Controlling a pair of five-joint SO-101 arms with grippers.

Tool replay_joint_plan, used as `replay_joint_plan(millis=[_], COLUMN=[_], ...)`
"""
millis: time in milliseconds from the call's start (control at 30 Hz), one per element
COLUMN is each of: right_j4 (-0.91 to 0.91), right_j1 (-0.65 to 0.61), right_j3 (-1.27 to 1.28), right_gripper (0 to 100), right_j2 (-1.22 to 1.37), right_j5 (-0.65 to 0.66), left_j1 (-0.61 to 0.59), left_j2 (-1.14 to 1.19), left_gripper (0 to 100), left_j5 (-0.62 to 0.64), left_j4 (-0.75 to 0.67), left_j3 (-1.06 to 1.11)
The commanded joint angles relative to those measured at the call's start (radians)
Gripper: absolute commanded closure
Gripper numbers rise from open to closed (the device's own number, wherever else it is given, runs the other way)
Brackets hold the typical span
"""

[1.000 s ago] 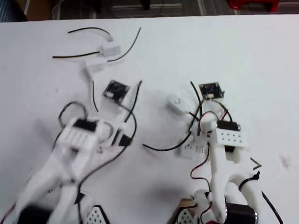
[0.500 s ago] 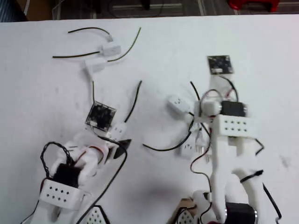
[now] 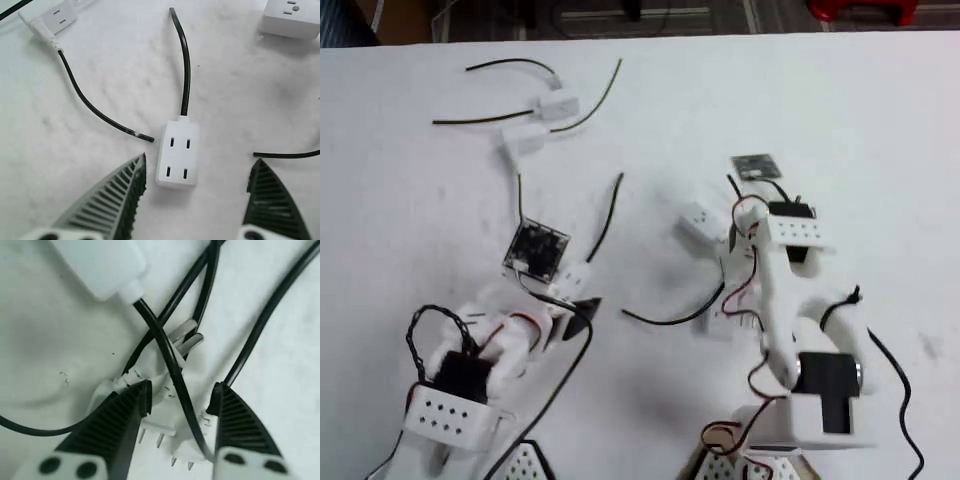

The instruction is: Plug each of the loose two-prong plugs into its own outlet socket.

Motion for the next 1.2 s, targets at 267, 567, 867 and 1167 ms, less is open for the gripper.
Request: replay_joint_plan(millis=[267, 567, 867, 1167], right_j4=[0.134, 0.337, 0.441, 0.604], right_j1=[0.18, 0.32, 0.269, -0.002], right_j3=[-0.356, -0.666, -0.724, -0.881], right_gripper=[97.4, 98.0, 76.8, 78.2], right_j2=[0.18, 0.193, 0.249, 0.217], right_j5=[0.043, 0.044, 0.043, 0.035], left_j1=[0.005, 0.005, 0.005, 0.005], left_j2=[-0.021, -0.021, -0.021, -0.021], left_gripper=[68, 68, 68, 68], left_j5=[-0.009, -0.009, -0.009, -0.009], left_j4=[-0.017, -0.017, -0.029, -0.031], left_j3=[0.003, 0.003, 0.006, 0.006])
